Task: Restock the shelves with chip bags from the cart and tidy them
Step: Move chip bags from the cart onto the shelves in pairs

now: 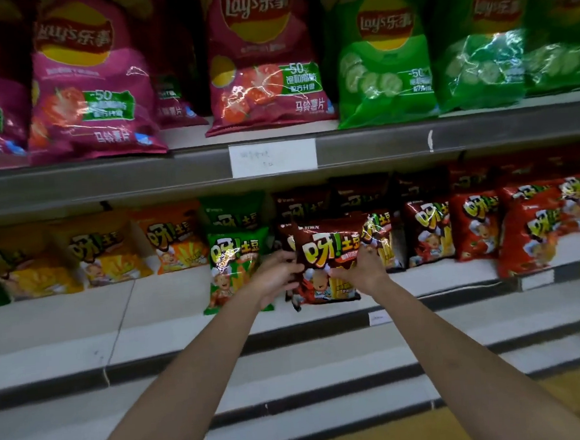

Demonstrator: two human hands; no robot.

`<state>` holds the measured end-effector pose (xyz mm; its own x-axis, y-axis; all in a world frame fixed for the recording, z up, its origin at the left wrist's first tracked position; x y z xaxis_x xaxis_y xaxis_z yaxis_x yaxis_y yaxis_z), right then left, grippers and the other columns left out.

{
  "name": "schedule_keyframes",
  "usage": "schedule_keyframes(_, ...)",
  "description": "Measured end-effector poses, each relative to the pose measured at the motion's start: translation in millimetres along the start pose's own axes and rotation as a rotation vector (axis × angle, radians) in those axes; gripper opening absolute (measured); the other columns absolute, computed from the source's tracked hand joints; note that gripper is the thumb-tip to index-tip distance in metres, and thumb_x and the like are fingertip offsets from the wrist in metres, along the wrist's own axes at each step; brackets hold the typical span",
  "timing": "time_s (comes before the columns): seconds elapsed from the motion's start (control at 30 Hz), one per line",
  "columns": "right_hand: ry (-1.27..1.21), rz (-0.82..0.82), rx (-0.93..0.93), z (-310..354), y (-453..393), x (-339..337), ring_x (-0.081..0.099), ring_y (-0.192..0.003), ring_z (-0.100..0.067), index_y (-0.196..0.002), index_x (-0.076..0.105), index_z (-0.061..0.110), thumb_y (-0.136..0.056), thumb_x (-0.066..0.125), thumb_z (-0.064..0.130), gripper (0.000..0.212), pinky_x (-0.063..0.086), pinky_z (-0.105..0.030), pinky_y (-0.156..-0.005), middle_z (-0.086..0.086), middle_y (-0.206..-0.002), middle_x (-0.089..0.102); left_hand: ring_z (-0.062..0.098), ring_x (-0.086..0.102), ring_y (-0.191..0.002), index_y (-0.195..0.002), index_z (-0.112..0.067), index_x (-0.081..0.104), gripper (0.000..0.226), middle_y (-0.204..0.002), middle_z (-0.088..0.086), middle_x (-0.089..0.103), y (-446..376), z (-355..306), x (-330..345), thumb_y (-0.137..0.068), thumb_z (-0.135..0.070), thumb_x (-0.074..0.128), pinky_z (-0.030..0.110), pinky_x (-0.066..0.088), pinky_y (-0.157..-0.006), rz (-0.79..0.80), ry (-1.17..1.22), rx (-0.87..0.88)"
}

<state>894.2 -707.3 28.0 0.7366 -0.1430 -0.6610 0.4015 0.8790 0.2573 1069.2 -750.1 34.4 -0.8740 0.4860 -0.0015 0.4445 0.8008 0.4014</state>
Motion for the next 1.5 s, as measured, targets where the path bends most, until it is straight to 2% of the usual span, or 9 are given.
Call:
schedule_keyframes(0.2,-0.019,0.019,0.004,-22,-15,-2,0.055,-0.119,-0.030,-0.129,0.049,0.003,-0.088,0.068,0.019,0.047,0.043,-0.030,-0.092,-0.012,-0.128,0.059,0.013,0.055,-0.096,-0.120,-0.024,0.050,0.028,-0.117,0.000,0.058,-3,25,29,-0.096,-0.009,0.055,0.034,0.045,-0.092,-0.010,-0.068,-0.152)
schedule_keyframes(0.37,-0.114,-0.079,-0.015,-34,-20,-7,0.051,-0.121,-0.029,-0.133,0.041,0.002,-0.079,0.074,0.017,0.065,0.041,-0.025,-0.086,-0.013,-0.129,0.052,0.022,0.054,-0.114,-0.136,-0.020,0.045,0.047,-0.132,0.005,0.056,-12,31,39,-0.092,-0.011,0.059,0.039,0.044,-0.101,-0.092,-0.098,-0.178)
schedule_keyframes(0.47,0.001,-0.076,-0.082,-19,-17,-13,0.055,-0.084,-0.023,-0.089,0.052,0.010,-0.087,0.066,0.017,0.016,0.048,-0.025,-0.071,-0.012,-0.093,0.054,0.019,0.056,-0.107,-0.128,-0.014,0.047,0.036,-0.123,0.007,0.059,-11,25,35,-0.093,-0.013,0.058,0.033,0.048,-0.091,-0.159,-0.086,-0.153)
schedule_keyframes(0.5,0.040,-0.046,-0.120,-11,-16,-13,0.052,-0.070,-0.017,-0.079,0.046,0.013,-0.090,0.064,0.018,0.022,0.044,-0.024,-0.058,-0.008,-0.079,0.052,0.019,0.055,-0.104,-0.127,-0.012,0.046,0.034,-0.120,0.007,0.058,-8,21,30,-0.095,-0.014,0.057,0.030,0.048,-0.086,-0.194,-0.071,-0.135)
schedule_keyframes(0.57,0.041,0.017,-0.191,11,-8,-10,0.052,-0.069,-0.016,-0.086,0.046,0.012,-0.092,0.061,0.020,0.018,0.035,-0.025,-0.053,-0.002,-0.075,0.052,0.019,0.055,-0.100,-0.126,-0.008,0.047,0.031,-0.115,0.009,0.056,0,15,15,-0.096,-0.015,0.055,0.029,0.047,-0.081,-0.273,-0.051,-0.095)
schedule_keyframes(0.67,0.000,0.103,-0.290,47,4,6,0.058,-0.079,-0.022,-0.085,0.048,0.016,-0.091,0.063,0.022,0.017,0.040,-0.028,-0.060,-0.004,-0.083,0.059,0.017,0.057,-0.083,-0.109,-0.007,0.057,0.013,-0.096,0.007,0.058,21,3,-12,-0.098,-0.012,0.052,0.030,0.048,-0.078,-0.366,-0.018,-0.033)
schedule_keyframes(0.8,-0.051,0.227,-0.412,104,25,39,0.054,-0.058,-0.015,-0.072,0.041,0.021,-0.090,0.064,0.023,0.029,0.039,-0.023,-0.050,-0.002,-0.068,0.055,0.025,0.057,-0.105,-0.118,-0.007,0.057,0.024,-0.114,0.012,0.058,63,-7,-66,-0.097,-0.018,0.055,0.035,0.048,-0.087,-0.515,0.013,-0.011)
schedule_keyframes(1.03,-0.164,0.446,-0.547,205,88,108,0.055,-0.057,-0.013,-0.088,0.049,0.014,-0.094,0.054,0.021,0.010,0.043,-0.021,-0.047,0.000,-0.069,0.057,0.028,0.055,-0.105,-0.125,0.002,0.054,0.029,-0.116,0.014,0.055,170,5,-171,-0.101,-0.010,0.043,0.031,0.046,-0.086,-0.911,0.094,0.031)
schedule_keyframes(1.5,-0.198,0.848,-0.685,354,289,302,0.056,-0.059,-0.014,-0.098,0.050,0.014,-0.089,0.054,0.014,0.010,0.042,-0.024,-0.050,-0.006,-0.090,0.057,0.026,0.058,-0.099,-0.115,-0.001,0.057,0.022,-0.115,0.017,0.059,428,94,-351,-0.099,-0.014,0.049,0.032,0.048,-0.083,-1.383,0.347,0.127)
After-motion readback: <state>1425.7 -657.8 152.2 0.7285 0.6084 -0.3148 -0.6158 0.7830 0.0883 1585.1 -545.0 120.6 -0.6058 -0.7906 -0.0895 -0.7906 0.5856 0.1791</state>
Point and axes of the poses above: each hand's wrist, its own y-axis away from the middle knuckle, its own x-axis out of the palm, z = x × y, the point moved 6 cm from there along -y, towards the middle knuckle
